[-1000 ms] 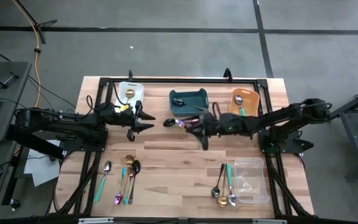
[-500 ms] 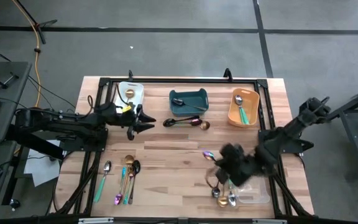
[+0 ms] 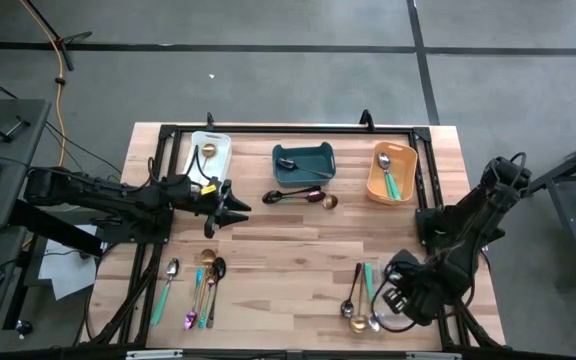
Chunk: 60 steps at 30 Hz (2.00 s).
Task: Sort silverware by color (type)
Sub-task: Put the purple spoon into the transparent bin, then put the light green spoon into the orange bin
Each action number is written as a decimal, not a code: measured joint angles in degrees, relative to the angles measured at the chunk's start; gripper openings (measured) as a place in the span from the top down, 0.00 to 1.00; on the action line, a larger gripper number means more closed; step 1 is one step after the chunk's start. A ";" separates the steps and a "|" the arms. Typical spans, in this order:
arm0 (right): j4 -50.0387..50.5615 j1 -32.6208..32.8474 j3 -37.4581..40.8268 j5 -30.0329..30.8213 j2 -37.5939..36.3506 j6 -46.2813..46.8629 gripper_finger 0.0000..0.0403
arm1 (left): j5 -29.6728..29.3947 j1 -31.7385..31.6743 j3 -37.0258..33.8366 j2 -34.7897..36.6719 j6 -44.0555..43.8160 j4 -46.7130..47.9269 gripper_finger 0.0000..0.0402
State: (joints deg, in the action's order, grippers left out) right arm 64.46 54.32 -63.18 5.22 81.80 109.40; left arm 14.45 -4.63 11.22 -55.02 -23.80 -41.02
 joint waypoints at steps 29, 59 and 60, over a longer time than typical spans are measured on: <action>2.39 -0.06 0.00 -1.80 6.38 4.72 0.83 | -0.12 0.23 0.00 0.02 0.38 -1.74 0.63; -62.11 -20.53 11.66 31.72 8.50 -59.88 0.79 | -0.14 0.23 0.00 0.02 6.31 -2.46 0.63; -68.96 -22.87 14.25 29.41 9.15 -63.66 0.79 | -0.17 0.23 0.00 0.02 6.43 -2.45 0.63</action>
State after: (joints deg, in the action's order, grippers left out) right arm -4.50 31.45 -48.93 34.63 90.95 45.74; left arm 14.28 -4.40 11.22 -55.00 -17.37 -43.47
